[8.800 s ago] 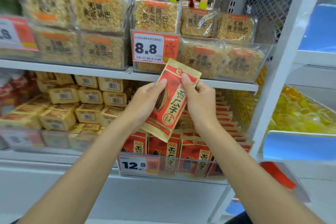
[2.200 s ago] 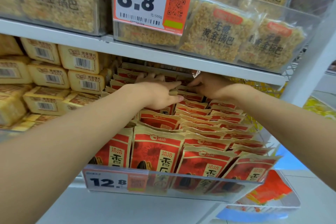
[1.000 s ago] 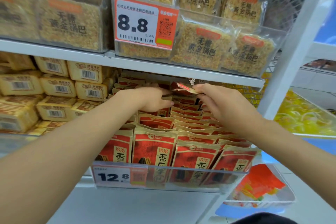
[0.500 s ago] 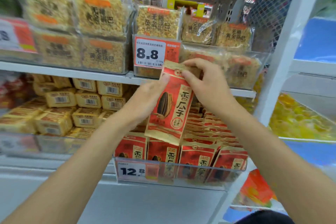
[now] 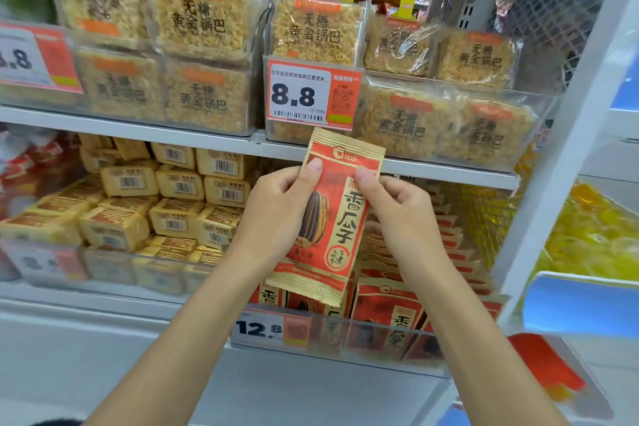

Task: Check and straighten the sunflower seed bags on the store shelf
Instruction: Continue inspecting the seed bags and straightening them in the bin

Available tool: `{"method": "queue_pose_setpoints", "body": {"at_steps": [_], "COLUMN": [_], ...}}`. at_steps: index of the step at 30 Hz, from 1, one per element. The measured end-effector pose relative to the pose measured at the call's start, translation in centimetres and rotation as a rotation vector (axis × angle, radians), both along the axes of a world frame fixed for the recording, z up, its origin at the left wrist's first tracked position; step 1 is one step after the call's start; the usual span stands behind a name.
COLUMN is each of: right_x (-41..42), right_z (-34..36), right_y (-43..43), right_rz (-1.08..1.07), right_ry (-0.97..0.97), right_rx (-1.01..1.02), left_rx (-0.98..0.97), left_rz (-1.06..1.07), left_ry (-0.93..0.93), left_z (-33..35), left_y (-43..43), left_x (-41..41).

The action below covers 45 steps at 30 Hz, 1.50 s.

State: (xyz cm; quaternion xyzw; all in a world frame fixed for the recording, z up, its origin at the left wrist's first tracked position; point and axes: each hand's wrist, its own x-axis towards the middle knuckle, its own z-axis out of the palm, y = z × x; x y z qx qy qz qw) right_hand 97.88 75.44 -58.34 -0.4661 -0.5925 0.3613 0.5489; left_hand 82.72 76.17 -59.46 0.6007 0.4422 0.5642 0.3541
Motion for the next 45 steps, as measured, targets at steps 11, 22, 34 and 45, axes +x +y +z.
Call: {"method": "queue_pose_setpoints", "body": {"at_steps": [11,22,34,45], "right_x": [1.7,1.8,2.2,1.4], "right_z": [0.4,0.0,0.1,0.0], "right_y": [-1.6,-2.0,-2.2,-2.9], "right_rz": [0.087,0.220,0.411,0.223], "right_ry": [0.011,0.063,-0.036,-0.321], "right_rx": [-0.071,-0.078,-0.120,0.242], "left_rx": [-0.040,-0.035,0.072,0.276], "left_rz": [-0.017,-0.069,0.045,0.092], "left_ry": [0.024,0.059,-0.097,0.055], "left_z": [-0.2,0.9,0.9,1.4], "left_y": [-0.7,-1.4,-2.2,-3.0], "left_x": [0.8,-0.1,0.9,1.1]}}
